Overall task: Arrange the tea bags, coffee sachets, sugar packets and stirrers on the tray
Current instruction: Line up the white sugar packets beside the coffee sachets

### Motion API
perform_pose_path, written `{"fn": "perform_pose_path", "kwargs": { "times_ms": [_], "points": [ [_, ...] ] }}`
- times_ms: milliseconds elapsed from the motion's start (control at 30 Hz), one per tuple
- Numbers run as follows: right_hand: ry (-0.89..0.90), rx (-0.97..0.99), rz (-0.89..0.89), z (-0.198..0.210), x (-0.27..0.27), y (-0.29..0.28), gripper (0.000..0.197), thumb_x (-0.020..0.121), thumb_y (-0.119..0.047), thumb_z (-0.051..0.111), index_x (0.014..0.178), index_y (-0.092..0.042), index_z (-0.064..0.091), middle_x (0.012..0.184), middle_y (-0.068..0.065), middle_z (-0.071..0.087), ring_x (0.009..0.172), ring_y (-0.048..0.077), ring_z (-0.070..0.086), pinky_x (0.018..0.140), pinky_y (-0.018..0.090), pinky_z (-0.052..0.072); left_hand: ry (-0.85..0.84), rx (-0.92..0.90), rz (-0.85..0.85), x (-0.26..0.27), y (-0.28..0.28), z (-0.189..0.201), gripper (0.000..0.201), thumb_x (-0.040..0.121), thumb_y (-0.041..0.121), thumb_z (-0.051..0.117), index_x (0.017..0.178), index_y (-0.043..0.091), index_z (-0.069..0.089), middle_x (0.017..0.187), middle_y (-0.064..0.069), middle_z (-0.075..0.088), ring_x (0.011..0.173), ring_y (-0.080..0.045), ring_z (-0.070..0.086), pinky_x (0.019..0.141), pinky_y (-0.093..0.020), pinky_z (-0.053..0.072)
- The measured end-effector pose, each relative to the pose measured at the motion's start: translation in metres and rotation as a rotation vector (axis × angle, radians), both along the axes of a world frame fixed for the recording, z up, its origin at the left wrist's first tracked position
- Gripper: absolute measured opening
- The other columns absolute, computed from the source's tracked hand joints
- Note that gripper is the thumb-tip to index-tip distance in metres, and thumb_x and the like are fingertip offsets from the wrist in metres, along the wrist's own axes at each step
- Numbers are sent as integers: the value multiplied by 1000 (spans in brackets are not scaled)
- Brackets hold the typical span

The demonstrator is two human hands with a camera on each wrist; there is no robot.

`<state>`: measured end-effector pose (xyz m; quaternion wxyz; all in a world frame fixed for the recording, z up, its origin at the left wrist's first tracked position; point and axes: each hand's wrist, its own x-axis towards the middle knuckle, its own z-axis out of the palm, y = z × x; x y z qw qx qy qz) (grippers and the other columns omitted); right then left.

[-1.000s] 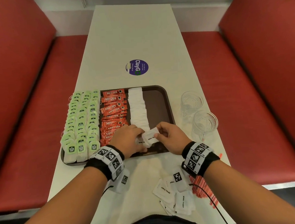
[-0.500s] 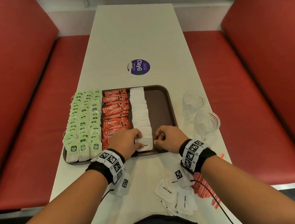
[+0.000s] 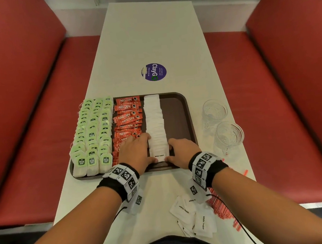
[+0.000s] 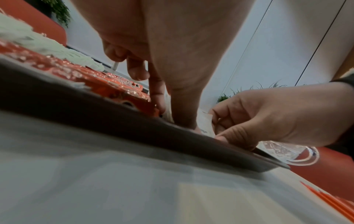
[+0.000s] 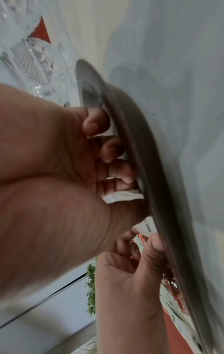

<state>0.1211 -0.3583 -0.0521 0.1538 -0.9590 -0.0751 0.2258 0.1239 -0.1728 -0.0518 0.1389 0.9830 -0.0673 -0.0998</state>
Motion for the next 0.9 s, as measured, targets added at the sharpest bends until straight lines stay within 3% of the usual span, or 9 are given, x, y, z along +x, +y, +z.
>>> {"fn": "perform_pose_path", "kwargs": {
  "times_ms": [133, 267, 433, 633, 900],
  "points": [
    [7, -12, 8, 1, 6, 0, 39, 87, -49, 68, 110, -22, 53, 99, 0, 65, 89, 22, 64, 80, 39, 56, -12, 3, 7, 8, -1, 2, 77, 64, 55, 84, 128, 33, 46, 113, 10, 62, 109, -19, 49, 94, -37, 38],
    [18, 31, -36, 4, 13, -3, 51, 85, -60, 65, 116, -22, 52, 92, -5, 60, 84, 18, 61, 73, 33, 52, -51, -16, 28, 11, 5, 5, 68, 70, 64, 76, 125, 33, 50, 111, 14, 62, 109, -17, 49, 93, -38, 38],
    [27, 56, -24, -1, 23, -2, 59, 87, -56, 65, 131, -19, 48, 109, 2, 67, 94, 21, 63, 80, 34, 53, -24, 218, -55, 19, 7, 7, 74, 76, 78, 57, 133, 31, 53, 130, 5, 57, 121, -23, 44, 99, -41, 35],
    [43, 64, 1, -8, 28, 7, 52, 93, -43, 62, 135, -17, 48, 118, 7, 67, 104, 27, 64, 89, 38, 52, 19, 303, -111, 23, -1, 6, 65, 83, 74, 52, 129, 28, 56, 130, 1, 54, 122, -28, 37, 98, -45, 31],
    [52, 53, -10, -1, 30, 3, 55, 92, -49, 61, 135, -17, 47, 120, 4, 65, 105, 25, 63, 87, 36, 52, 41, 299, -111, 30, 1, 19, 69, 83, 75, 50, 133, 27, 53, 130, -1, 54, 124, -27, 38, 101, -45, 33]
  ]
}}
